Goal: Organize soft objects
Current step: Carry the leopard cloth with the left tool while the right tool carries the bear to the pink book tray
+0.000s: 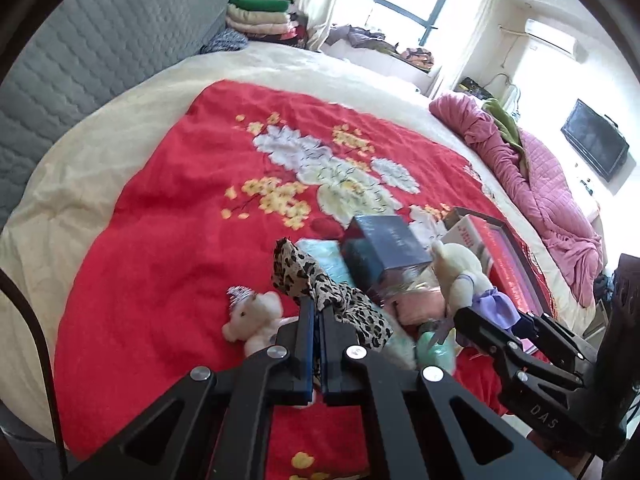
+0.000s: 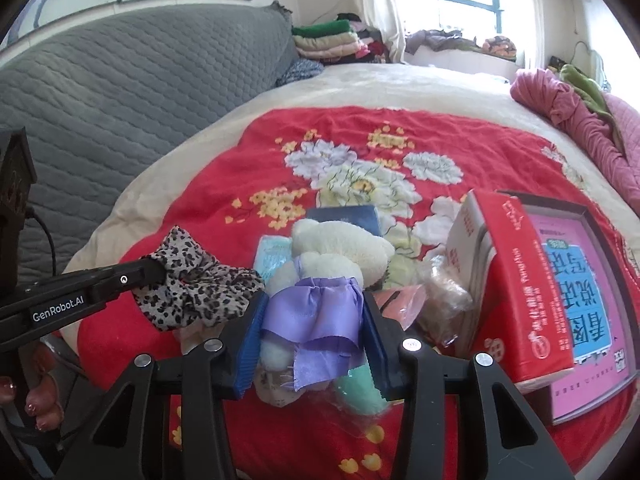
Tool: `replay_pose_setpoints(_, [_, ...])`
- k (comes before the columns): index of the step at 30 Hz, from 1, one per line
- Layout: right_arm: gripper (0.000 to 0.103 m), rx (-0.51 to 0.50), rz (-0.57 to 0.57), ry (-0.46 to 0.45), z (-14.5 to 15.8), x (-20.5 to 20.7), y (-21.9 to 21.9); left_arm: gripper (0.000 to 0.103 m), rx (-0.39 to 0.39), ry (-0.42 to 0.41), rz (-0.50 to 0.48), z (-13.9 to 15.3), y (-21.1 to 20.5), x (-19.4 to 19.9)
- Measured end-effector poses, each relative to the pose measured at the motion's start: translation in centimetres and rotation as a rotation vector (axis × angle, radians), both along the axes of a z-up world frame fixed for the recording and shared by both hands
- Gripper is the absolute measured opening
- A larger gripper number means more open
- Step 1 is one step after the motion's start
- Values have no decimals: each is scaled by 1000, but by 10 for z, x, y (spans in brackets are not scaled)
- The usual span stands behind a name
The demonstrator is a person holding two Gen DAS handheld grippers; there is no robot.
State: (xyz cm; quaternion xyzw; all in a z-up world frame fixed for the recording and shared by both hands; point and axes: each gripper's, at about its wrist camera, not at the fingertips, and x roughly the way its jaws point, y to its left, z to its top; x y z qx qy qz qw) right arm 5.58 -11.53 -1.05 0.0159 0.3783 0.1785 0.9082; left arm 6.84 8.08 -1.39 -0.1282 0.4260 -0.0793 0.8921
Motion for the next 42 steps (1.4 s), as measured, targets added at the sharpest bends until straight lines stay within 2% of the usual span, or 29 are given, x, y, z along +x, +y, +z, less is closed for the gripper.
replay_pose_setpoints(8, [47,15,-41,-59,21,-14,-24,2,24,-41,-53,28,-36,-3])
replay_pose_setpoints(24, [47,84,-246,-128,48,-35,-124,2,41,-109,-207,73,-141,-1])
replay_pose_setpoints(33, [47,88,-421,-139,43,-45,-199,2,51,-138,-311,88,-212,8])
replay_pose_setpoints(42, [47,110,-569,-103,21,-51,-274,2,53,-109,-406,75,-279,29])
